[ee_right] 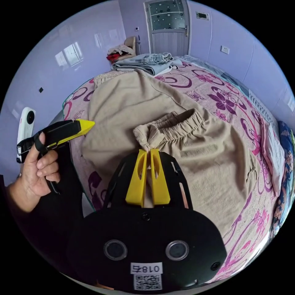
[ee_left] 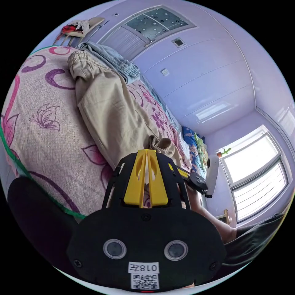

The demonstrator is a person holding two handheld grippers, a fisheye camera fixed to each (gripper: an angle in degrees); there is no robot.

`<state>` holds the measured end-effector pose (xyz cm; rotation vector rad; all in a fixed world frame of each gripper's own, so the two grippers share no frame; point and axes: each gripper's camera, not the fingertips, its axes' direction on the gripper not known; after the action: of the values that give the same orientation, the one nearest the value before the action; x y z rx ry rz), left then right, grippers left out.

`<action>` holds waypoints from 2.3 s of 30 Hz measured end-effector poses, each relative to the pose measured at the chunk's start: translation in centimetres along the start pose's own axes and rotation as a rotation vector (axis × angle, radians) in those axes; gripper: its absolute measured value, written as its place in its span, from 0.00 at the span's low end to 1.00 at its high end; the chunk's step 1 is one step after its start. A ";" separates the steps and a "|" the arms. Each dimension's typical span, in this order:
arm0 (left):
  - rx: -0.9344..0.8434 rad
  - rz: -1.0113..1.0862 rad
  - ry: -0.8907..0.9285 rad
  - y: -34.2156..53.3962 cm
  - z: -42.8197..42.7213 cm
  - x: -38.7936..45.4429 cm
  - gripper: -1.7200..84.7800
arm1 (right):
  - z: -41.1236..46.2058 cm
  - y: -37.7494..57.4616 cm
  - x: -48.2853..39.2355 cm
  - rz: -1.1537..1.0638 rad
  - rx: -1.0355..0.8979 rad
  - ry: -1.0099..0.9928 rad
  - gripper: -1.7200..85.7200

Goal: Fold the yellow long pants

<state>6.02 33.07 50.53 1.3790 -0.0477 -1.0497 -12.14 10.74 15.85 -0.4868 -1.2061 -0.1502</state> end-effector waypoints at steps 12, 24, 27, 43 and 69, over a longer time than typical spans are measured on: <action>-0.002 0.293 0.029 -5.4 3.0 2.3 0.01 | -1.6 6.0 -8.0 -0.372 0.122 0.157 0.09; -0.479 0.523 -0.311 -9.4 25.4 6.5 0.01 | 1.1 16.5 4.8 0.177 -0.076 0.036 0.03; -0.460 0.448 -0.212 -10.4 24.1 4.4 0.01 | 0.1 17.2 5.4 0.204 -0.033 0.010 0.03; 0.392 -0.160 -0.190 -14.8 -16.6 -25.7 0.17 | -5.0 16.0 7.9 0.340 0.202 -0.047 0.02; 0.227 0.369 -0.027 -17.4 -10.2 4.4 0.09 | -15.4 19.0 12.2 0.497 0.327 -0.048 0.02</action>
<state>4.62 40.94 31.49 1.4890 -0.4375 -0.7684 12.44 22.60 17.66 -0.4886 -1.0962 0.4793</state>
